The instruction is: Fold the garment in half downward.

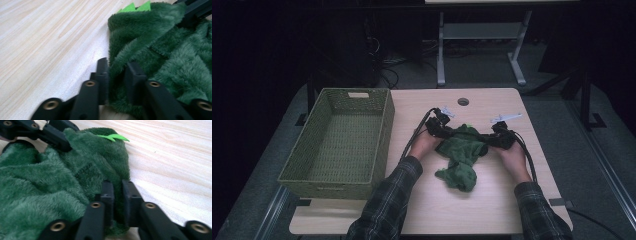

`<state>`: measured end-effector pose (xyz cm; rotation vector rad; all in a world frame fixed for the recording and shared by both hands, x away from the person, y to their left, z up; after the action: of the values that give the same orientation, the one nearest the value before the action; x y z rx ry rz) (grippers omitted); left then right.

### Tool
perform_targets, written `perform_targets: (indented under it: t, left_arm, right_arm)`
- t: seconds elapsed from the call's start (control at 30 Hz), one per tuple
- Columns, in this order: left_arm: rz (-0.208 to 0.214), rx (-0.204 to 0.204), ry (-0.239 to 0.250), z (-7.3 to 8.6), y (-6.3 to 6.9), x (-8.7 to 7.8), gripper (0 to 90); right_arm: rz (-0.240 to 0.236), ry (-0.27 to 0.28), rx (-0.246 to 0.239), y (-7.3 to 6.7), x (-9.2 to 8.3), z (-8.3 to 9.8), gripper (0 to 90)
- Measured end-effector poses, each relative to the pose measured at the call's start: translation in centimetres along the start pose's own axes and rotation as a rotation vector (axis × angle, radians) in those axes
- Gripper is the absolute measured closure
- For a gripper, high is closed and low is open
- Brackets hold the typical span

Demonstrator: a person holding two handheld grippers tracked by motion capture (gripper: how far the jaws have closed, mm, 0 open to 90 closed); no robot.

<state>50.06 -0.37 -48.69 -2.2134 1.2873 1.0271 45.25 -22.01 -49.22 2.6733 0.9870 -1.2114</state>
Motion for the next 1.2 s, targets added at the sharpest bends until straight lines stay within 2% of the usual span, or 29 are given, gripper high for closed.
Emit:
perform_targets:
  t: [0.13, 0.33, 0.6, 0.9, 1.03, 1.13, 1.2]
  left_arm:
    - [0.002, 0.008, -0.010, -0.2, 0.4, -0.1, 82.5]
    - [0.008, 0.004, 0.041, -1.0, 0.7, -1.7, 82.8]
    - [0.014, 0.005, 0.099, -2.1, 1.9, -4.1, 82.5]
    - [0.023, -0.011, 0.152, -2.0, 3.0, -6.8, 82.4]
    - [0.019, 0.012, 0.161, -1.9, 3.7, -8.0, 82.5]
    - [0.021, 0.015, 0.166, -2.0, 4.0, -8.2, 82.4]
    - [0.015, 0.020, 0.168, -2.0, 4.0, -7.9, 78.1]
  right_arm:
    - [-0.001, 0.002, 0.007, -0.2, -0.1, -0.1, 85.7]
    - [-0.005, 0.039, -0.009, -0.3, -1.0, -0.6, 86.0]
    - [-0.008, 0.071, -0.018, -1.0, -2.5, -1.2, 86.0]
    - [-0.019, 0.100, -0.059, -2.6, -4.7, -1.8, 86.0]
    - [-0.031, 0.118, -0.076, -3.5, -5.7, -1.9, 86.0]
    - [-0.040, 0.135, -0.095, -4.2, -6.1, -2.2, 86.5]
    - [-0.045, 0.148, -0.111, -4.5, -6.3, -2.4, 87.3]
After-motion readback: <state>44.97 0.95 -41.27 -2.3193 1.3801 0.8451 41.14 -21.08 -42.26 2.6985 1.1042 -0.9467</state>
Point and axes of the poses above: each handheld gripper's, and its own axes: x roughly forward along the jaws, z roughly out of its underside, y roughly to its right, the point moved 3 cm from there along x, roughly forward along the jaws
